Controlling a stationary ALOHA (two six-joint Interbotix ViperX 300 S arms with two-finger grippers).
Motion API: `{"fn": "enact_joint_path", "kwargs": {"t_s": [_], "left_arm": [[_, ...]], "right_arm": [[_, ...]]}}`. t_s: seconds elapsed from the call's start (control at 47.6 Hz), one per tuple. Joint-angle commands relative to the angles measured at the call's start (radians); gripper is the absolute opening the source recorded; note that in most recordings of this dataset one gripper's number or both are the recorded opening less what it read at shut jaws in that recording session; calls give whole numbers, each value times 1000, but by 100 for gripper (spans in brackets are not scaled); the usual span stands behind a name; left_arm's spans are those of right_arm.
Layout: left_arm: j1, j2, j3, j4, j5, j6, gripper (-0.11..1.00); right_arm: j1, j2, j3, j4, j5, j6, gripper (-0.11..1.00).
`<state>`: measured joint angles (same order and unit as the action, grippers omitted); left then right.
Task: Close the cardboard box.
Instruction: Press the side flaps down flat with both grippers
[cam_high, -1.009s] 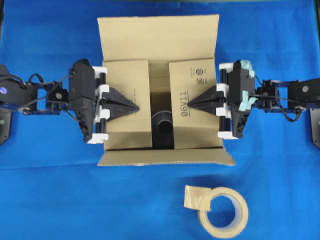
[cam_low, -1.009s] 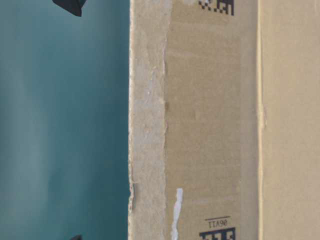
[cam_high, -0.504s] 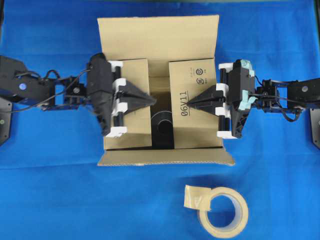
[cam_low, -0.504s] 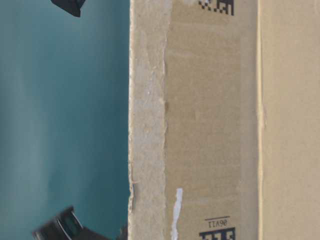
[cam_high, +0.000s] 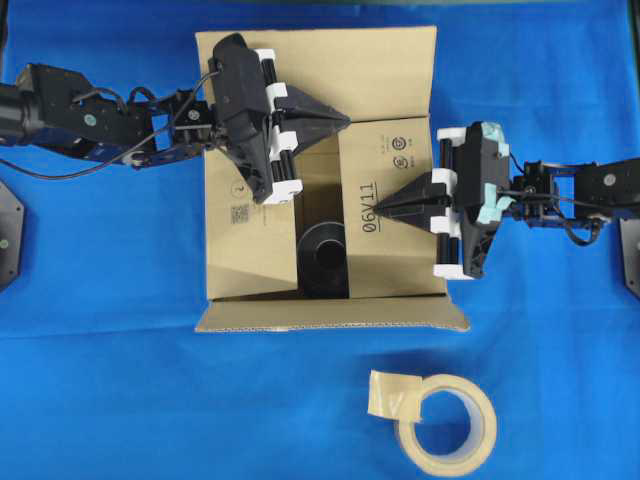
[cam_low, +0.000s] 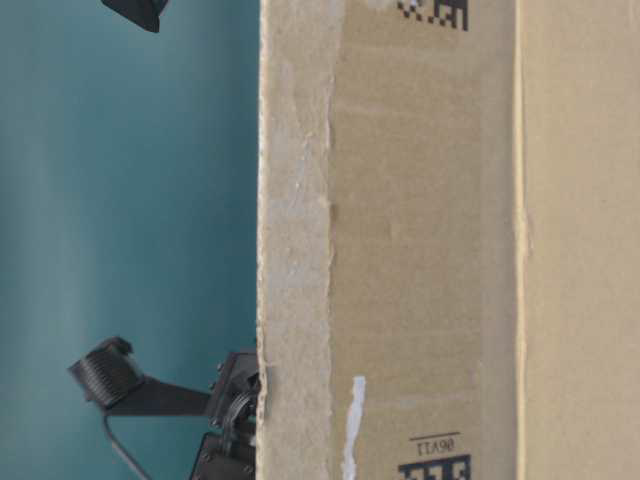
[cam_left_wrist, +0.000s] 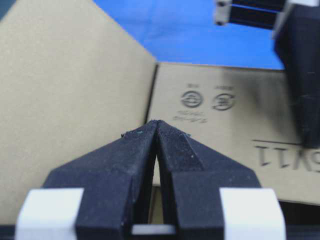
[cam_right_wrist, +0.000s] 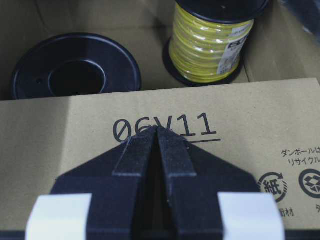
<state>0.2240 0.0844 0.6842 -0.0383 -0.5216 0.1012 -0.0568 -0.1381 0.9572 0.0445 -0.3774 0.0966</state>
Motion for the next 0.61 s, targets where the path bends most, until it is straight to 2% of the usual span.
{"fn": "enact_joint_path", "kwargs": {"t_s": [0.0, 0.588], "left_arm": [[11, 6, -20, 3, -23, 2, 0], [15, 84, -43, 2, -86, 0, 0]], "right_arm": [[5, -8, -17, 6, -17, 2, 0], [18, -8, -18, 3, -26, 2, 0]]}}
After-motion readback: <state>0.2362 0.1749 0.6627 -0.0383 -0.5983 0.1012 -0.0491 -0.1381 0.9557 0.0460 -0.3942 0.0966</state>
